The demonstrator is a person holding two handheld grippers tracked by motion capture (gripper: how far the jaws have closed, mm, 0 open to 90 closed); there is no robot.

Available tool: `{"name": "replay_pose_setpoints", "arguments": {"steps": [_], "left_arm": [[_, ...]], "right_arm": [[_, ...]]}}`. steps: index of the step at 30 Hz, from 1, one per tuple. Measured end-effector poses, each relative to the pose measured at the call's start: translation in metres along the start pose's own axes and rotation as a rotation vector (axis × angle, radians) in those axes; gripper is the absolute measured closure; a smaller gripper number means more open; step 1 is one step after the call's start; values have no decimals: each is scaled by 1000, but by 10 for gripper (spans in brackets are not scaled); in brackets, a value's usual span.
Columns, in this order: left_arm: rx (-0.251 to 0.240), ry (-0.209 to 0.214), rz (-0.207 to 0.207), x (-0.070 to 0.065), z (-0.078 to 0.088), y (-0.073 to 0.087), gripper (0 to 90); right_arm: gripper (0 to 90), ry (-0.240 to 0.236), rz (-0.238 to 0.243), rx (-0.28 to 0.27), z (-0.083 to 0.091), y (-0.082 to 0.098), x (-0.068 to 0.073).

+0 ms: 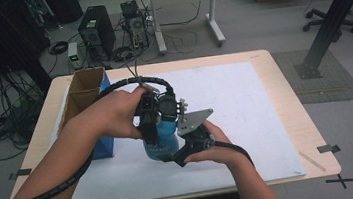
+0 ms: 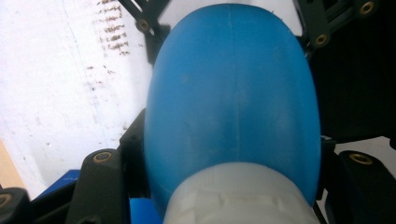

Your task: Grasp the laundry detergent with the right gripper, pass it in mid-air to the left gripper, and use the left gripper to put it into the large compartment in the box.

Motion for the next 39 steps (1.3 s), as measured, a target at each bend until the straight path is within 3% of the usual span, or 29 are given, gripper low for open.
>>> {"name": "replay_pose_setpoints", "arguments": {"steps": [11, 23, 30, 36, 38, 39], "left_arm": [[5, 3, 18, 4, 3, -2, 389], [3, 10, 23, 8, 9, -3, 388], [17, 1, 72, 15, 16, 1, 386], [44, 19, 168, 30, 27, 11, 385], [34, 25, 184, 32, 29, 13, 386], [39, 43, 219, 39, 33, 17, 385]], "right_arm": [[3, 17, 4, 11, 10, -2, -4], [1, 19, -27, 6, 27, -1, -10], [3, 23, 2, 75, 51, -2, -16], [6, 27, 17, 193, 87, -5, -25], [7, 36, 20, 210, 97, -6, -28], [7, 40, 17, 213, 101, -6, -29]]}}
Point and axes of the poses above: each handheld gripper's, and its own axes: z roughly backward along the jaws, y roughly out of its underside, x roughly to its left, the point moved 2 cm from there along -z, roughly forward along the jaws, and after that the axes turned 15 degrees about z, right-handed, at the moved point
